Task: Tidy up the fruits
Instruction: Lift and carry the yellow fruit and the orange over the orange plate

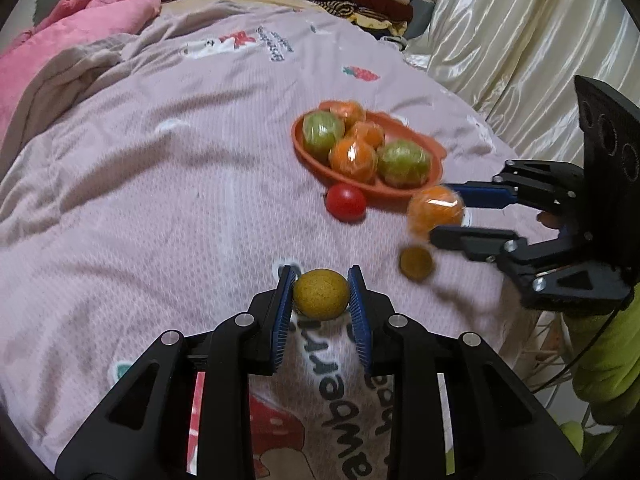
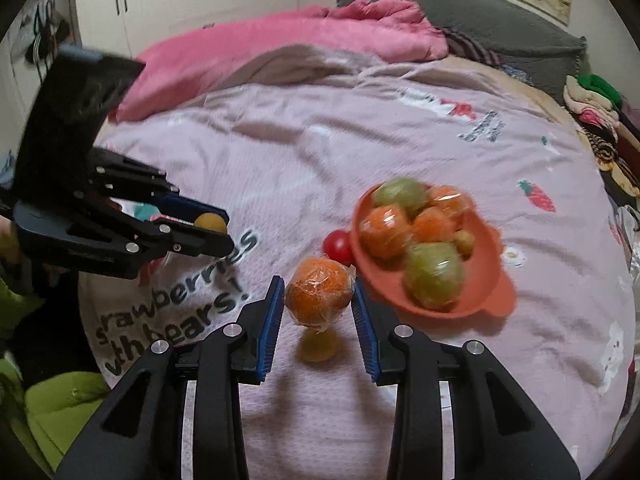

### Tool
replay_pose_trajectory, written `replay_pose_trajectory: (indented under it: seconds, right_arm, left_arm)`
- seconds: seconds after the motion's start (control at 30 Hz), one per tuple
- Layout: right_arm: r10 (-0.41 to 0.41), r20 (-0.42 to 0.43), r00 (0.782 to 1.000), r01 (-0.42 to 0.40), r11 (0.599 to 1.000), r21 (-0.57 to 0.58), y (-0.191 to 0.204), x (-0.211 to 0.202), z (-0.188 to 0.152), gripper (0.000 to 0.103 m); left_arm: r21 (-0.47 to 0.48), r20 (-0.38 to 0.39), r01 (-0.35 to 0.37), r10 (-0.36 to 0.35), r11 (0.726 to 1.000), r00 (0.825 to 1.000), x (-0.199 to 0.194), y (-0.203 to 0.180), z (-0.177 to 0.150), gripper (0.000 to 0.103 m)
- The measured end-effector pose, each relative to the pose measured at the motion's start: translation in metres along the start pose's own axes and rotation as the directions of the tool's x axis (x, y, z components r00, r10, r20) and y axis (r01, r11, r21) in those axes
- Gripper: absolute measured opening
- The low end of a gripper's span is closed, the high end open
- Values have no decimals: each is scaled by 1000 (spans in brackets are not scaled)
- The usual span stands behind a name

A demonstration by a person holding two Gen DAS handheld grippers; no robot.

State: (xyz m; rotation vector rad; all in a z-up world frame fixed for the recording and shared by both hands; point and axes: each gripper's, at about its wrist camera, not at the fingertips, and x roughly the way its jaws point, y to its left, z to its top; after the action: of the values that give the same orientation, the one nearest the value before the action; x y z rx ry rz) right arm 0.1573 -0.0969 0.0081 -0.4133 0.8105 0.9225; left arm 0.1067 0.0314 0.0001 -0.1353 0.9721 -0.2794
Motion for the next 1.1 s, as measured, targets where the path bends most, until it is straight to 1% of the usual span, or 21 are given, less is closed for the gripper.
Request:
replay_pose_trajectory:
  seconds: [0.2,0.5,0.8,1.1]
  right_arm:
    - [-40,61,997,37,998,47,-29,-23,6,33]
    - [-96,102,990,84,990,113,-71,-35,12,33]
    - [-106,99,989,91,985,148,-95,-29,9,33]
    - [-96,88,991,81,983,165,-108,-18,6,33]
  left_arm:
    - [21,21,7,-7,1000,1000,1,-10,24,20]
    - [58,14,12,-13,998,1000,16,-26,50,20]
    - [90,12,14,-15,996,1000,31,-39,74,20]
    - [99,-10,11,-10,995,1000,53,-40,94,20]
